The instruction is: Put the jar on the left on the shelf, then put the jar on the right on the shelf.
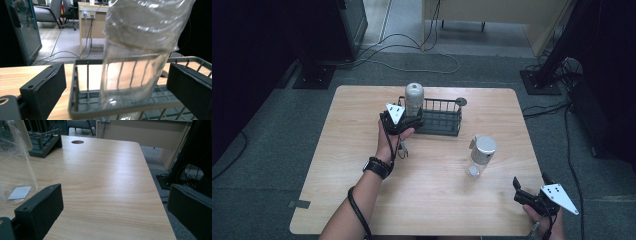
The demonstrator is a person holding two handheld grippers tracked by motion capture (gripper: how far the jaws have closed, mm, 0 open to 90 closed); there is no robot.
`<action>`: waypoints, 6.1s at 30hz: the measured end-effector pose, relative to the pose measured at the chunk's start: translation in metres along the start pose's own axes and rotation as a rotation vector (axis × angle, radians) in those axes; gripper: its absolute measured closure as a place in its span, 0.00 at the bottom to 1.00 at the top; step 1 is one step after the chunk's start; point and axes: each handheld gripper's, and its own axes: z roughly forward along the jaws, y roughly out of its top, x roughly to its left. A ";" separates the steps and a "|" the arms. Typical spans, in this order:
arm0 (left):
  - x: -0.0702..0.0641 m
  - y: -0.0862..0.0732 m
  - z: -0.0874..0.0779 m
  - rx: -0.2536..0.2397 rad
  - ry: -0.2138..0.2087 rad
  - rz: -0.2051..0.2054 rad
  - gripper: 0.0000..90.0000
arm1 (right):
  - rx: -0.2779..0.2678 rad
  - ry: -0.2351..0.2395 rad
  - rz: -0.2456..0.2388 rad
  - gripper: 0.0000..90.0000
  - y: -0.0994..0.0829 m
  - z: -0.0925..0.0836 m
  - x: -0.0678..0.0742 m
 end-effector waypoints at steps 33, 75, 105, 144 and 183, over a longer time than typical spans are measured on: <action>0.044 -0.051 -0.052 0.013 0.004 -0.002 0.03 | 0.002 -0.014 -0.001 0.00 0.000 0.000 0.001; 0.070 -0.071 -0.103 0.004 -0.011 0.000 0.03 | 0.002 -0.024 -0.005 0.00 0.000 0.000 0.002; 0.096 -0.080 -0.155 0.003 -0.008 0.002 0.03 | -0.001 -0.032 -0.010 0.00 0.000 0.000 0.002; 0.132 -0.089 -0.213 -0.018 0.053 -0.038 0.03 | -0.006 -0.048 -0.018 0.00 0.000 0.000 0.003; 0.144 -0.092 -0.231 -0.028 0.076 -0.072 0.04 | -0.038 -0.064 0.085 0.01 0.001 -0.005 -0.007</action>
